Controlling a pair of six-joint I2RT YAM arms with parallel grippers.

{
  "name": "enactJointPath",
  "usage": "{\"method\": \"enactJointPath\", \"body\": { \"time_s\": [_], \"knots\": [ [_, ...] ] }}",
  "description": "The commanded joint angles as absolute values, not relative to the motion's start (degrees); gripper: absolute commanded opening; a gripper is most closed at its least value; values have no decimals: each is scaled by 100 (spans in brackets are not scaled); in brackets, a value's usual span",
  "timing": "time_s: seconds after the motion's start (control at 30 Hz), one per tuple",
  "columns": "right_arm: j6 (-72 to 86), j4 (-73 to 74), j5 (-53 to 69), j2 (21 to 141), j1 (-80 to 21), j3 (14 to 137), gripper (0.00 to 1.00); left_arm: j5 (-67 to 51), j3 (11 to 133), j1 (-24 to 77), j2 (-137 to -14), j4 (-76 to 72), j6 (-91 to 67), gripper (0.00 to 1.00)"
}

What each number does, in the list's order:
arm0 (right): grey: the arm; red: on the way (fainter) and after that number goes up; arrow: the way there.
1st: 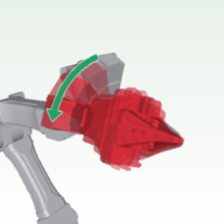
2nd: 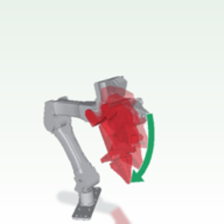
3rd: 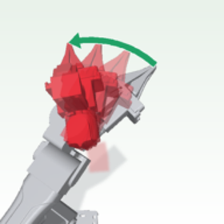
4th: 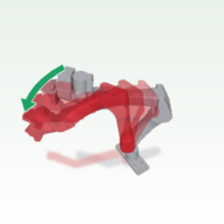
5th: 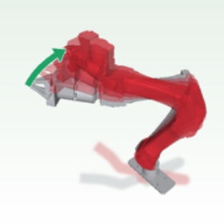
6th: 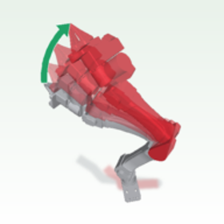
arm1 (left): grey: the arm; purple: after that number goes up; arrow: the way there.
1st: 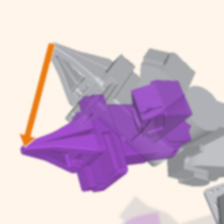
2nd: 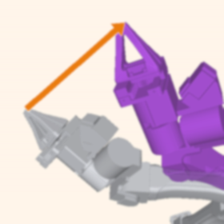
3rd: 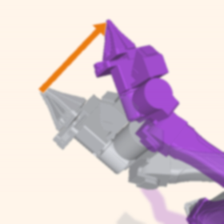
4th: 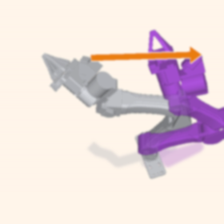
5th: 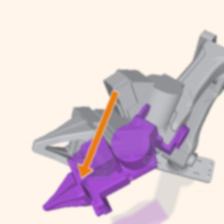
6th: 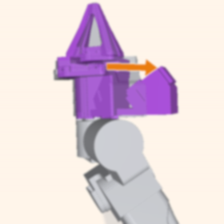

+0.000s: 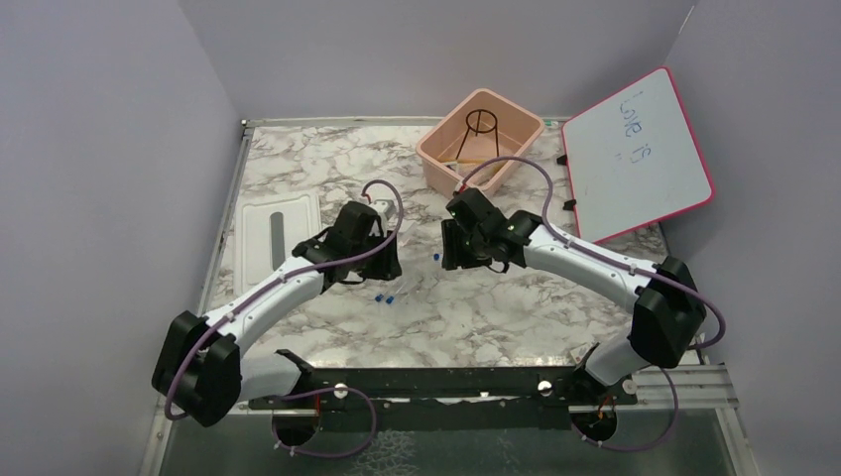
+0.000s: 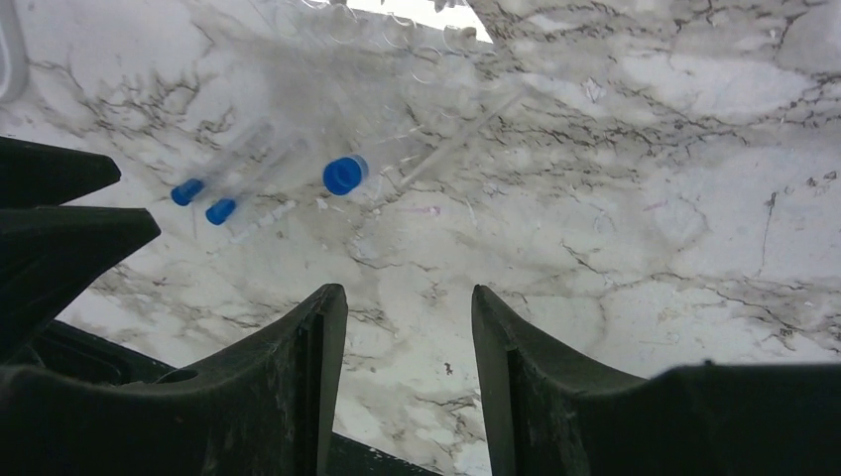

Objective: Organize the chemistry lab equipment

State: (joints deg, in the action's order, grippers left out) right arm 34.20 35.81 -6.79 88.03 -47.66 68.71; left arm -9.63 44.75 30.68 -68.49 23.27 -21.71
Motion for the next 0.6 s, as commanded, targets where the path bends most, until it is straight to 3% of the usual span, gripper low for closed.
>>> {"method": "enactJointPath", "body": {
  "time_s": [0.0, 0.57],
  "knots": [
    [3648, 3137, -790, 8440, -4790, 6497, 53, -1094, 4405, 3356, -7331, 2322, -2513, 40],
    [3700, 2884, -975, 7975, -4777, 5887, 52, 131, 4698, 4151, -8441, 2324, -2454, 43]
  ]
}}
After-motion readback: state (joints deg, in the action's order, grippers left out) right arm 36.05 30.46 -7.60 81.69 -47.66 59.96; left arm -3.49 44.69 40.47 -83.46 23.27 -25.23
